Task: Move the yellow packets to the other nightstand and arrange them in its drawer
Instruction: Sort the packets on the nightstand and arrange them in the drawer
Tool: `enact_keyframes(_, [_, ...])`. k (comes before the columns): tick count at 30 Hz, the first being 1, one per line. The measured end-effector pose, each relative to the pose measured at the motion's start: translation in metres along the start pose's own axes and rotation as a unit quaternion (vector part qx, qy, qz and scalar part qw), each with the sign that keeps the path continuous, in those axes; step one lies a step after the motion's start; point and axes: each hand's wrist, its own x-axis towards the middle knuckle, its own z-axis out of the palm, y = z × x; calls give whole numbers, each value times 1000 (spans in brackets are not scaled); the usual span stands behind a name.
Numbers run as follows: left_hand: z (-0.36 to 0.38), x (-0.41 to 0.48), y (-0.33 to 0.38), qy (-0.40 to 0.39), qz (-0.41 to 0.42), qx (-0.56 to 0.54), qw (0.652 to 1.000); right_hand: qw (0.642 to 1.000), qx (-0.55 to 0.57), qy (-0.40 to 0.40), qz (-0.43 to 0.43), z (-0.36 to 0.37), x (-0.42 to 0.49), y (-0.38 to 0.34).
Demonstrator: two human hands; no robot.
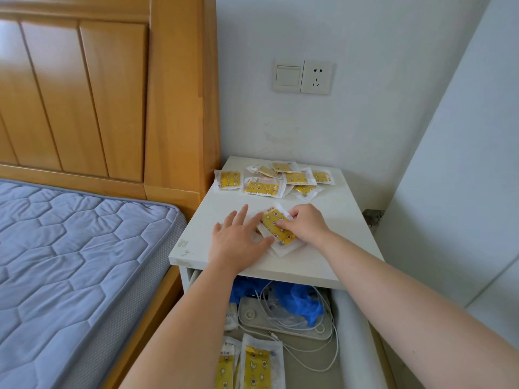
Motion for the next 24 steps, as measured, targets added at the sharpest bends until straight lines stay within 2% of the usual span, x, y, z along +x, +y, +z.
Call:
enact_keyframes(6, [2,0,-2,21,19,31,999,998,-5,-29,-60,-1,2,7])
enact_keyframes(9, [2,0,-1,-2,17,22,1000,995,-50,1,-90,3,6,12])
enact_keyframes(14, [2,1,-1,-8,6,18,1000,992,-114,25,-40,-3,29,30])
enact_keyframes(18, [3,3,-2,-1,2,20,1000,985,-171,-16,-21,-5,48,35])
enact_keyframes(20, [3,3,-2,2,-2,17,1000,984,-170,26,-47,-3,48,37])
enact_keyframes(24, [5,4,-1,13,-6,17,1000,967,-95,205,-117,-6,35,41])
